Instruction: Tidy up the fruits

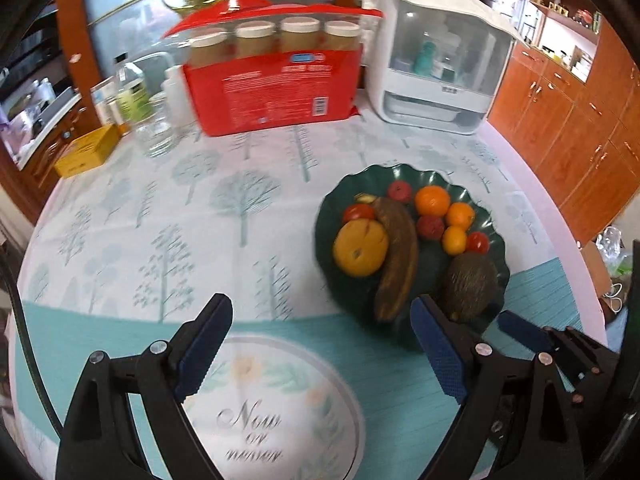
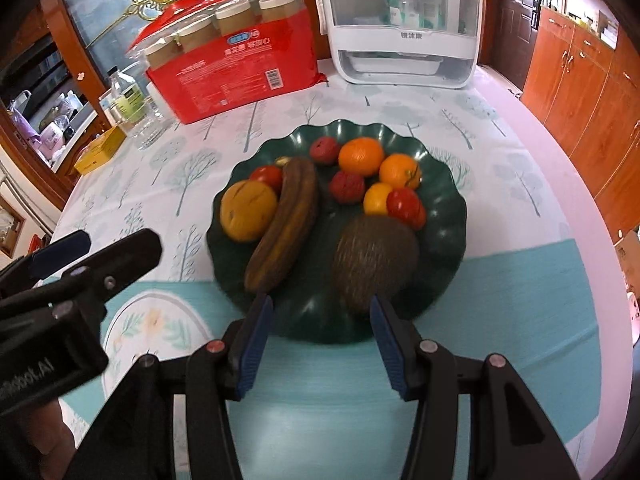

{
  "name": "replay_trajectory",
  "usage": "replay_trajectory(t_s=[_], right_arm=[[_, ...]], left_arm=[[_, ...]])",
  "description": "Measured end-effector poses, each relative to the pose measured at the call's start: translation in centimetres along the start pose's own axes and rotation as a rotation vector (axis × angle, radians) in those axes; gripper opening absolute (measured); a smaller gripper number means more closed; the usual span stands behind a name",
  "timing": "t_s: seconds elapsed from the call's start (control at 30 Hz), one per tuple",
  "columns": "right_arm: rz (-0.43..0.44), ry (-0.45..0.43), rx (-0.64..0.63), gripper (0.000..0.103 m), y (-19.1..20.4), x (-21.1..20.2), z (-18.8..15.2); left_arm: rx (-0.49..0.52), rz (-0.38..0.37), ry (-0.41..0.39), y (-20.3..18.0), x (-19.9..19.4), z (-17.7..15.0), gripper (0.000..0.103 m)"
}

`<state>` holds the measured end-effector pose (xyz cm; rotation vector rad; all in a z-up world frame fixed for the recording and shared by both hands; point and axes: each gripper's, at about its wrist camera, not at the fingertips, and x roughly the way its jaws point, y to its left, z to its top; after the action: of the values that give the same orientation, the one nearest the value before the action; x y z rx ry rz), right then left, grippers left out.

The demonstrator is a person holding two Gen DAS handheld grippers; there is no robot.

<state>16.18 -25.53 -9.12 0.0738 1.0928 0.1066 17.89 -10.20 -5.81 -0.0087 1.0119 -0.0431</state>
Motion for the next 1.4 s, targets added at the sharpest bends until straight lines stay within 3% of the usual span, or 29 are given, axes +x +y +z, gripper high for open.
replay_trajectory(t_s=[0.4,0.83,1.07,1.4], right_arm=[[0.002,-0.051,-0.08,0.052,4.1,-7.8,-3.3],[0.043,-0.096,-0.11,0.052,7.0,-13.6,-5.3],[0.021,-0.122,-0.122,0.052,7.9,-14.7,-6.0],[0.022,-0.093,-0.098,0.053,7.6,-14.1,-6.3]], left_arm=[[-0.027,0.068,-0.012,3.5,-8.3,-5.9,0.09],[-0.094,0.101,-0.07,5.5,-14.7,-7.6,0.09],[-0.116,0.105,-0.058,5.8,-15.3,-8.4,0.09],[-0.113,0.113,-0.037,5.7,-14.9,-8.9,0.09]])
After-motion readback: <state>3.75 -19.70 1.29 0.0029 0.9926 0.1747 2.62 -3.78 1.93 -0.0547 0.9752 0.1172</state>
